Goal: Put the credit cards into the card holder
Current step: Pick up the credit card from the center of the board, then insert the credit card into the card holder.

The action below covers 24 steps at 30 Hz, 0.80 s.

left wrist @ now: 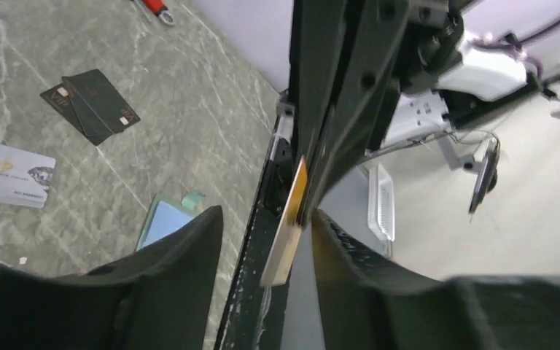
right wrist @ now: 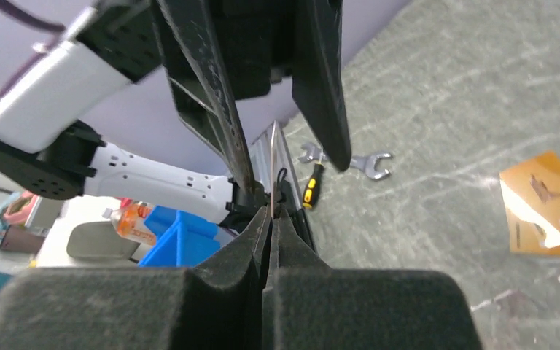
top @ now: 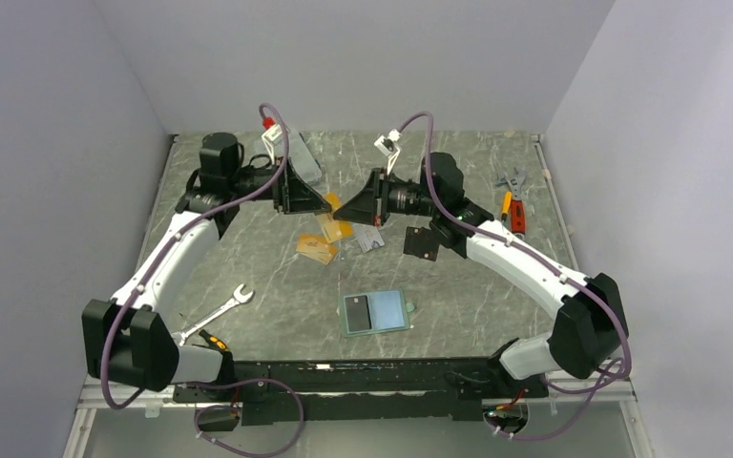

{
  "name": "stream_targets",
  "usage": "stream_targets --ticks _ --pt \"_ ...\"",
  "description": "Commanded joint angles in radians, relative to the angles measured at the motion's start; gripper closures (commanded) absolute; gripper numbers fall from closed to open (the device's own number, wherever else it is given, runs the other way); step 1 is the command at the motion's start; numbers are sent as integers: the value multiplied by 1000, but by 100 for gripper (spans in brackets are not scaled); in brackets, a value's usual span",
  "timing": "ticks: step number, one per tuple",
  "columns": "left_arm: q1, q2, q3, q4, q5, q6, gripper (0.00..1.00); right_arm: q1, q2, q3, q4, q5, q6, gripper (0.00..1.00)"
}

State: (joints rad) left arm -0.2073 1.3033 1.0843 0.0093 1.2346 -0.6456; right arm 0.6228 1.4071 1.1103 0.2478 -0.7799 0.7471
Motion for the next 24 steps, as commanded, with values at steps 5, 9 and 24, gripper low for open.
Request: stream_targets --ticks 5,9,24 --pt "-179 197 151 -667 -368 765 36 -26 -125 -176 -441 333 -126 100" --pt "-300 294 125 -719 -501 934 40 -60 -184 -355 -498 409 -106 100" --pt "-790 342 29 -599 -843 1164 24 -83 -269 -612 -506 493 -35 100"
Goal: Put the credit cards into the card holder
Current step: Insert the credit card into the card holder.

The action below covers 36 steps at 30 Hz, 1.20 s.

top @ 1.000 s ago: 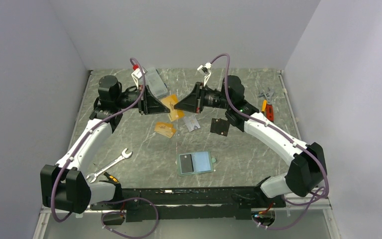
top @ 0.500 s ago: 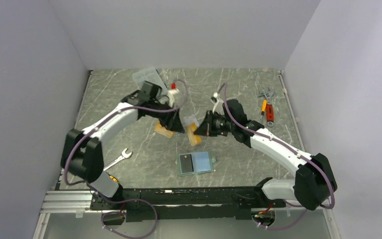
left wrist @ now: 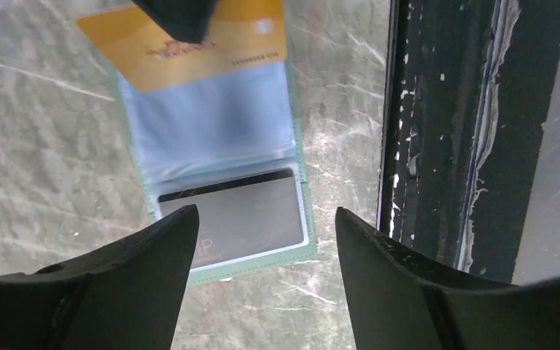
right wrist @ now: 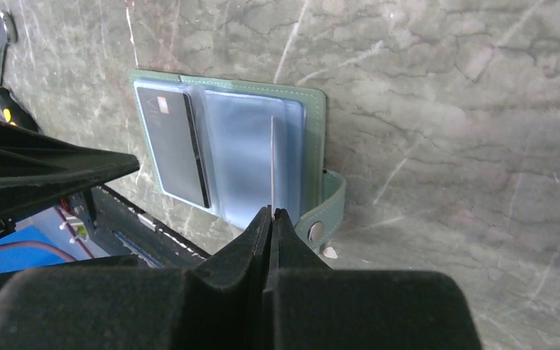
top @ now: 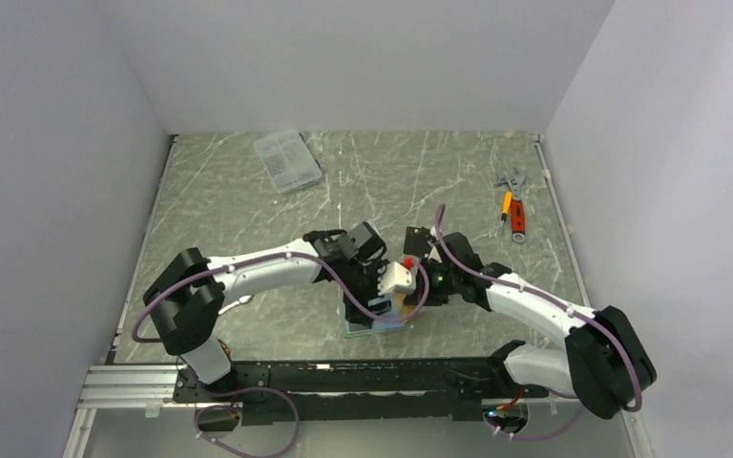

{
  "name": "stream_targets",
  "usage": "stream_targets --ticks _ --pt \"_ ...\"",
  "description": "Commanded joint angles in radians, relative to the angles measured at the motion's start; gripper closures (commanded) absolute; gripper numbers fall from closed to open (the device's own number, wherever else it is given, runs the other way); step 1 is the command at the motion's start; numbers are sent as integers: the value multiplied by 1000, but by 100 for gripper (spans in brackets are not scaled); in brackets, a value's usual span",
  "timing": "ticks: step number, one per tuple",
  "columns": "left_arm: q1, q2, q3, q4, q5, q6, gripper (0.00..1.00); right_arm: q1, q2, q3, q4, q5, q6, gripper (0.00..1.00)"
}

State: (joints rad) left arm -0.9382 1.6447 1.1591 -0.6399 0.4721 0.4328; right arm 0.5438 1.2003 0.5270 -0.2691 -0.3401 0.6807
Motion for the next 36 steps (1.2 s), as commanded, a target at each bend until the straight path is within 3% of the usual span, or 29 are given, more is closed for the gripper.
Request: stream_targets --ticks 1,6,17,21,30,33,36 --pt "-82 -1 -64 60 -96 102 21 -4 -77 -41 8 62 38 100" --pt "-153 -11 -162 165 -230 140 22 -5 -159 -102 5 98 97 100" --pt "-155 -18 -244 288 -402 204 29 -6 -275 -158 6 132 178 100" --pt "-105 -41 -177 182 -266 158 33 -5 -267 -140 20 118 178 100" --pt "61 -151 2 -55 118 110 27 -5 -279 -78 17 84 150 100" --pt "119 -132 12 -37 96 87 31 -5 -264 -88 42 35 154 100" --pt "127 -105 -21 18 -13 87 36 -6 -237 -113 59 16 161 100"
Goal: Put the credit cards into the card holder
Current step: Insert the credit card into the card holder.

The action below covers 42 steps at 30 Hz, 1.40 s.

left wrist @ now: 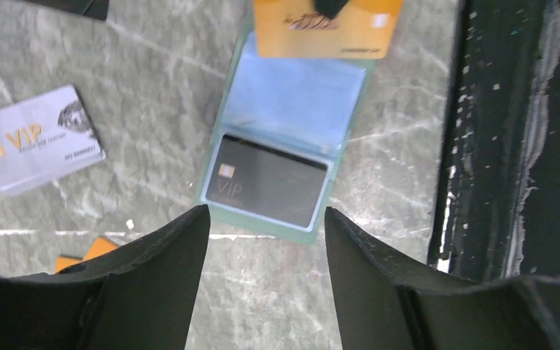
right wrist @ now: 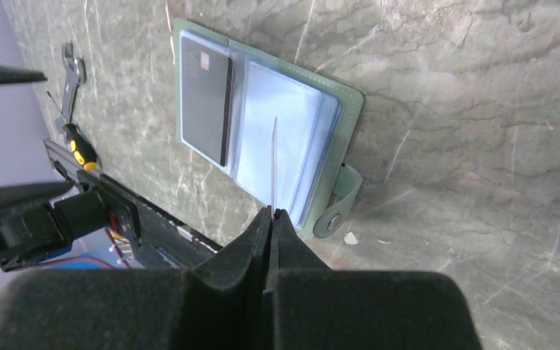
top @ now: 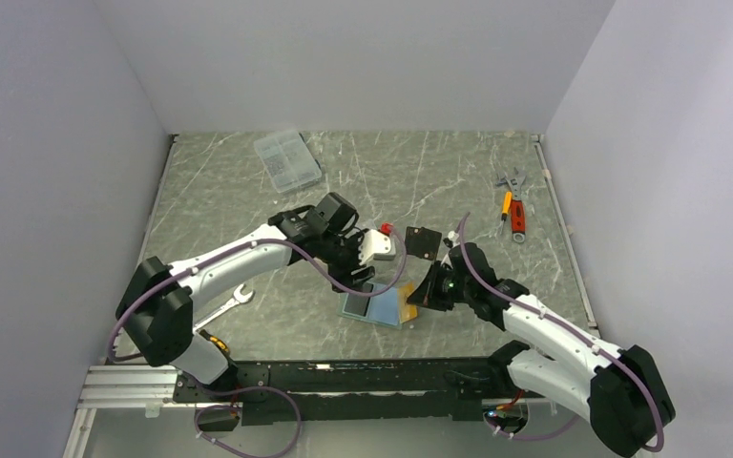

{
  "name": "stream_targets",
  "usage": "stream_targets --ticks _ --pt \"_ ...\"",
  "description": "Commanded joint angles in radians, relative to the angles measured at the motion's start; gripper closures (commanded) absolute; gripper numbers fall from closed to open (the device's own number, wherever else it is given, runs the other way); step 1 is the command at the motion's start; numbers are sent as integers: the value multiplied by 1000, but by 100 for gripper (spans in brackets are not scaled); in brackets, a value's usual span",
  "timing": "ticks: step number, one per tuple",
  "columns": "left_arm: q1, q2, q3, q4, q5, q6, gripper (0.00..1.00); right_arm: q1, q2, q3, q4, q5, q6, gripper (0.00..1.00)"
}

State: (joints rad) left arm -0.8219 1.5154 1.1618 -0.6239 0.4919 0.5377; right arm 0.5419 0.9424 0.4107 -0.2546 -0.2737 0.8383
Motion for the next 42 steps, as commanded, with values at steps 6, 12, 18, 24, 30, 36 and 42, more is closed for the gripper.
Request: stream_targets --ticks 6,12,18,24,30,36,42 --pt "14 79 -77 66 -184 5 44 -4 19 -38 49 -47 2 100" --pt "15 122 -87 82 -203 10 51 -3 -1 -61 36 -48 -7 100" --pt "14 141 -78 79 -189 7 51 -6 4 -74 40 -53 -8 100" --pt "15 145 -86 91 -195 3 52 -11 8 -69 26 -48 -15 100" --pt "14 156 -99 100 -212 7 53 -22 -19 -64 -9 -39 -26 100" --pt "14 154 -98 99 -215 9 52 -25 -7 -61 -7 -45 -30 100" --pt "15 162 -99 101 -221 10 53 -26 14 -69 20 -71 -28 100"
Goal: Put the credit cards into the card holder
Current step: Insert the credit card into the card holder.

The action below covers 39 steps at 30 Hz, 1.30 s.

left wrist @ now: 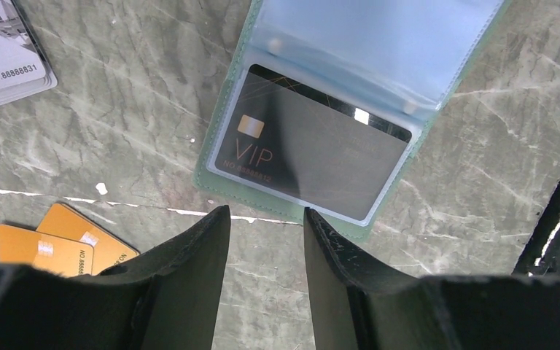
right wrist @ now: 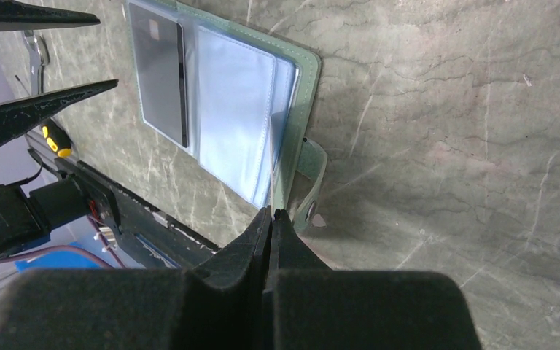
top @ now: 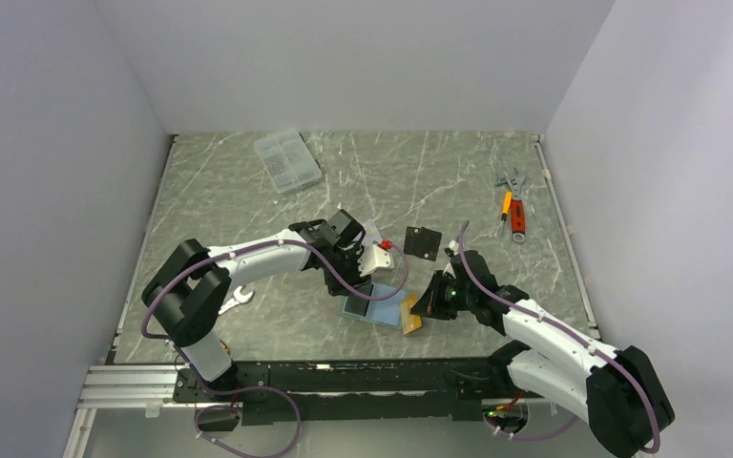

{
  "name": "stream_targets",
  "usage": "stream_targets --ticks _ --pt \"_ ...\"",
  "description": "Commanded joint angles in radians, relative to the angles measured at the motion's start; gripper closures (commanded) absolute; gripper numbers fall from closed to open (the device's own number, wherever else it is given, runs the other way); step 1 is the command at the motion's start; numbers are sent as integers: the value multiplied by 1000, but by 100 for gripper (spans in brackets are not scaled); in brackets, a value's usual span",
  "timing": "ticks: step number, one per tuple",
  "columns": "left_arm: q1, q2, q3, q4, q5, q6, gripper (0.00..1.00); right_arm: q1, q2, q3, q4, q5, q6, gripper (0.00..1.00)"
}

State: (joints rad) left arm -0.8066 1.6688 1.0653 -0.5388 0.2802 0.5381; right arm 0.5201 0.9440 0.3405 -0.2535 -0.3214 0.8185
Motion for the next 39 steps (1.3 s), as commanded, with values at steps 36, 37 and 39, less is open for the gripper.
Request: stream_targets --ticks 36,37,39 --pt "25 61 7 -14 -5 22 57 -6 165 68 223 -135 -4 100" --pt "27 59 8 -16 -4 22 57 -5 173 79 220 -136 -8 100" --pt "31 58 9 -17 -1 22 57 -5 188 87 220 -139 -12 100"
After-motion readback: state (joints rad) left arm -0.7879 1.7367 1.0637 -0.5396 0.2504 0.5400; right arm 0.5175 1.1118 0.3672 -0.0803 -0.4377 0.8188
